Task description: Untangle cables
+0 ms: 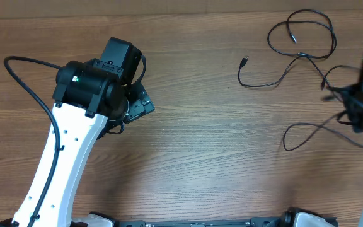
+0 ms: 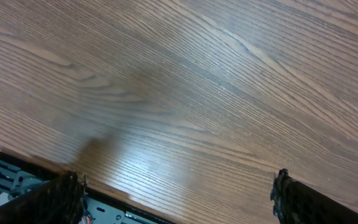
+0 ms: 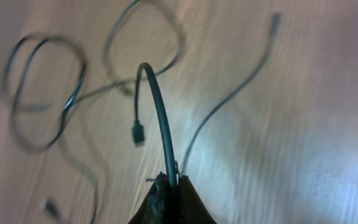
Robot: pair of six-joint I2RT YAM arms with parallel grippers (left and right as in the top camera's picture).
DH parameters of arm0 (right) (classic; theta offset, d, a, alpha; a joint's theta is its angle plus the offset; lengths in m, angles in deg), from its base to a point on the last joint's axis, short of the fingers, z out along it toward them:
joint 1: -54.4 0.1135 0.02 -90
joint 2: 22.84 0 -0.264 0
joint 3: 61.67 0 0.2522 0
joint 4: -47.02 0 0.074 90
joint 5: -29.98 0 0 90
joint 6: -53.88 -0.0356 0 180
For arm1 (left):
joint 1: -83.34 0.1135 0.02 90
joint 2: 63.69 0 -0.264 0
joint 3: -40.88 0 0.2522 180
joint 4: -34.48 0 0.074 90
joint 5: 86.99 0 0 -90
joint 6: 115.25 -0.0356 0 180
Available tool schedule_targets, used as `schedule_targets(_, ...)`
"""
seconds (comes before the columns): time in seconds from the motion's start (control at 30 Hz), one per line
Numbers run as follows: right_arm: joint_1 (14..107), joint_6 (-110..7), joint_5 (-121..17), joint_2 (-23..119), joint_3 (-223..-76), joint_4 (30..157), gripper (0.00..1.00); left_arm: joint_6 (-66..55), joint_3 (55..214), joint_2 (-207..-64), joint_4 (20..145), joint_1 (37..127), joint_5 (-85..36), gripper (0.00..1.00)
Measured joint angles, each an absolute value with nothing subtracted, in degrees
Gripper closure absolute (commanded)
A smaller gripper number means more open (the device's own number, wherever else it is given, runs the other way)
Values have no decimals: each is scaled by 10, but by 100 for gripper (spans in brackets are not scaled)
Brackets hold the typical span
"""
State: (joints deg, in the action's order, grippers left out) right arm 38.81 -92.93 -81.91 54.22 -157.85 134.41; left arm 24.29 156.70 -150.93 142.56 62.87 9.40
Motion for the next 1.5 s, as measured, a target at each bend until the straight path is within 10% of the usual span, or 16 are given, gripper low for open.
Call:
schedule_targets(0.9,263,-969,-825,715,-1566,1374,96,243,1567,-1509,1425,629,92,1)
schedule_targets(1.27,263,-973,-814,716,-1566,1391,30,243,1567,-1509,1423,629,92,1)
schedule_targets(1.5,263,-962,-796,716,-1566,1394,18,243,1567,-1509,1423,629,92,0)
